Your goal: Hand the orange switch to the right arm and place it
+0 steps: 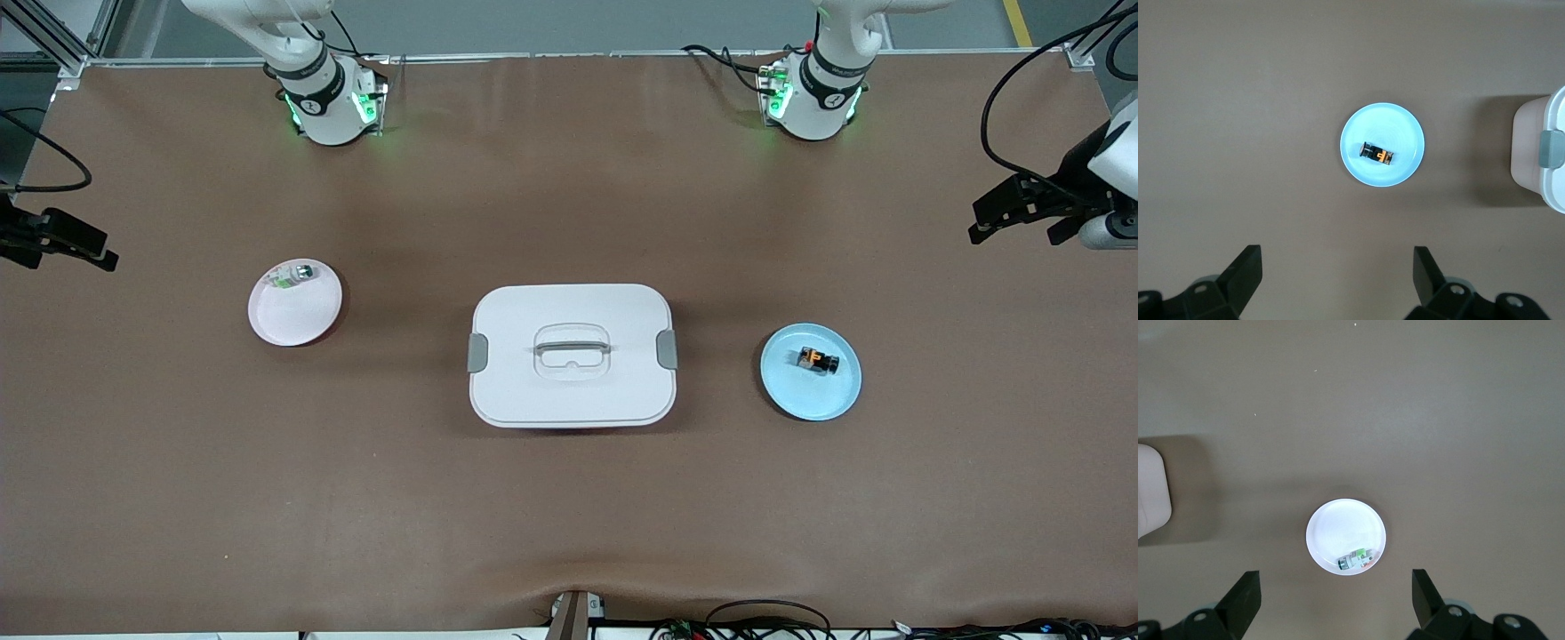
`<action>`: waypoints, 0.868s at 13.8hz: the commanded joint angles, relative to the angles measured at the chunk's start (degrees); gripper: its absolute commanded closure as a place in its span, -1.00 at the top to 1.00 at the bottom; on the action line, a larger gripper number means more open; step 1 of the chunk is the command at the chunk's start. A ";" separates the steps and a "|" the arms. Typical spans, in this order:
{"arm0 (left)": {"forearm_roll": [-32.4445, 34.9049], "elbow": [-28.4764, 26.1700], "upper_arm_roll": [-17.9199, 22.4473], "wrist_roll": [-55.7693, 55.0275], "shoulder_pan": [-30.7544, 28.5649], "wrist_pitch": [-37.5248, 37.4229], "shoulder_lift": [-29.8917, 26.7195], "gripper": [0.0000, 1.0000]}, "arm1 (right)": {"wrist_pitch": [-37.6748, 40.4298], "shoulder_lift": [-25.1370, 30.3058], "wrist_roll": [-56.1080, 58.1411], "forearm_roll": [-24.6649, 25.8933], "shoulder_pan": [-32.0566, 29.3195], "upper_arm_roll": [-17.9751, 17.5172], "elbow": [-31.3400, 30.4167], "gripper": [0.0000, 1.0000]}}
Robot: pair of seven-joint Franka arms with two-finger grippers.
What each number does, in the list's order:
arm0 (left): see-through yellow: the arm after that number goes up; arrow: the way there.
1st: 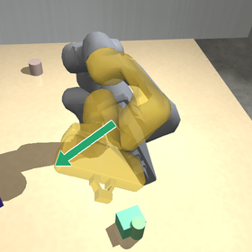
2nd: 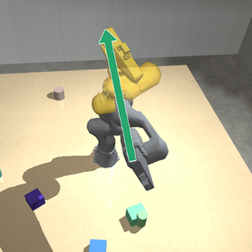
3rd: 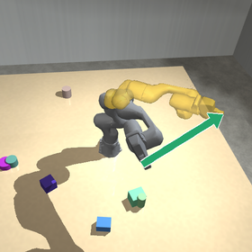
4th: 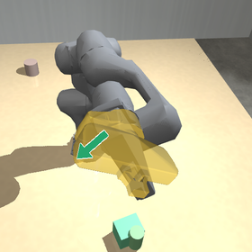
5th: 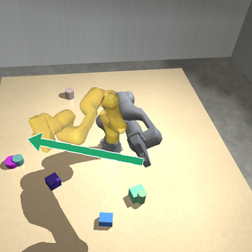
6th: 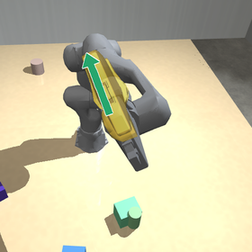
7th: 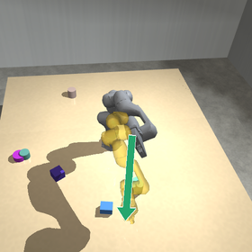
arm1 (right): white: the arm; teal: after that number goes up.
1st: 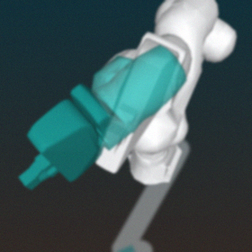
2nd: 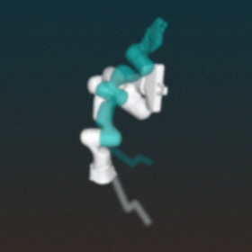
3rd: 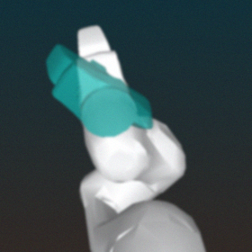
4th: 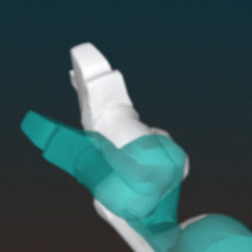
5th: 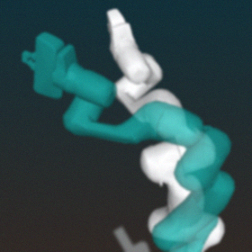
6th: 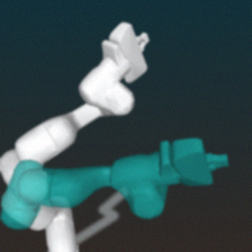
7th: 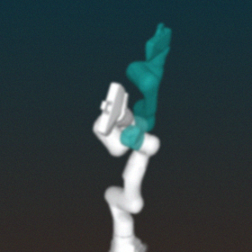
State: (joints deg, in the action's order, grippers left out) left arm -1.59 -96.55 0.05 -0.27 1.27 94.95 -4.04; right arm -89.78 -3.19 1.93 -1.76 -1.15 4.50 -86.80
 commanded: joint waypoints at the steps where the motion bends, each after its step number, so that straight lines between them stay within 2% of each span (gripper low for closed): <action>1: 0.97 1.01 0.21 -0.35 0.23 -0.91 0.35 1.00 | 0.04 0.73 0.00 -0.44 -1.31 -0.55 -0.38 1.00; 12: 1.23 1.10 0.39 0.36 0.23 -0.82 0.70 1.00 | -0.49 0.64 0.09 0.26 -1.49 -0.55 -0.38 1.00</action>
State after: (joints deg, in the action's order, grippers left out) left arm -1.47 -96.55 0.09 -0.27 1.25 94.95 -3.96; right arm -89.92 -3.19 1.94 -1.67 -1.95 4.53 -86.80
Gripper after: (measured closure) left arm 0.000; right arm 0.000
